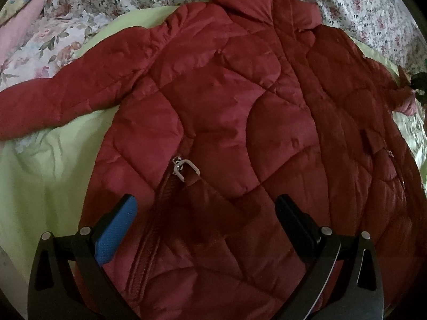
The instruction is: Fold large clothes
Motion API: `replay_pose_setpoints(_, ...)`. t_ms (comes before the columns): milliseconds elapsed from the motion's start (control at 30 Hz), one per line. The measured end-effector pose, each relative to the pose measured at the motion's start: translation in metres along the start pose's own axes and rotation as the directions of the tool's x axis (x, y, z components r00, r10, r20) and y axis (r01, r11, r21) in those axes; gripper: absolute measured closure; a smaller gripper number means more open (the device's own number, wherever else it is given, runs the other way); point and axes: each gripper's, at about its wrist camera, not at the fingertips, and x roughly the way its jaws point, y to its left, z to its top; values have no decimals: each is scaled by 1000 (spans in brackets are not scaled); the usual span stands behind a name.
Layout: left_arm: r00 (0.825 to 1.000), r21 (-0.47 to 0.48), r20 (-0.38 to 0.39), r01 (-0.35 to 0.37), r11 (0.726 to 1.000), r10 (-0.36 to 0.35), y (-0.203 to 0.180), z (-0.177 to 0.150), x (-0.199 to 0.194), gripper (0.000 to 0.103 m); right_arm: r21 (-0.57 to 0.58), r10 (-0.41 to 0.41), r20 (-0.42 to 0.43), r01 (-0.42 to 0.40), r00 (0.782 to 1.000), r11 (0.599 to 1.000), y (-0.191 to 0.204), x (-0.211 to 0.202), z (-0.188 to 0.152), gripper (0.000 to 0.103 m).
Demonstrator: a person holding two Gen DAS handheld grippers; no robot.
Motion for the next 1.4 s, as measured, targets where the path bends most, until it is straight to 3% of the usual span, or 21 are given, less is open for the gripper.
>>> replay_pose_setpoints(300,999,-12,19,28,1000,-28,7,-3,-13,0,-118,214,31,-209,976,971,31,-59,-30,93)
replay_pose_setpoints(500,996,-41,7,88,995,-88,17,-6,-16,0,-276,359,-27,-352,933,895,90,-85,-79,92)
replay_pose_setpoints(700,989,-97,-8,149,984,-151,31,-8,-11,0,-387,468,-133,-480,874,787,148,-89,-143,92)
replay_pose_setpoints(800,986,-109,-15,166,980,-169,37,-6,-6,0,-435,495,-224,-541,839,720,178,-82,-178,92)
replay_pose_setpoints(900,982,-109,-12,187,976,-189,40,-3,-4,0,-486,491,-294,-571,820,662,200,-76,-207,92)
replay_pose_setpoints(1000,976,-109,-11,216,970,-219,43,4,-3,0,-513,486,-384,-619,785,595,220,-65,-234,92)
replay_pose_setpoints(1133,961,-133,-14,271,953,-276,51,20,0,0,-604,452,-453,-637,769,478,237,-59,-266,89)
replay_pose_setpoints(1200,956,-142,-5,289,947,-293,56,30,-1,0,-619,481,-473,-667,738,414,238,-65,-273,88)
replay_pose_setpoints(1233,955,-145,4,295,945,-297,59,35,-2,0,-612,505,-492,-694,709,379,236,-69,-275,88)
replay_pose_setpoints(1400,953,-147,17,300,942,-301,63,61,5,0,-602,508,-532,-724,678,335,235,-69,-275,88)
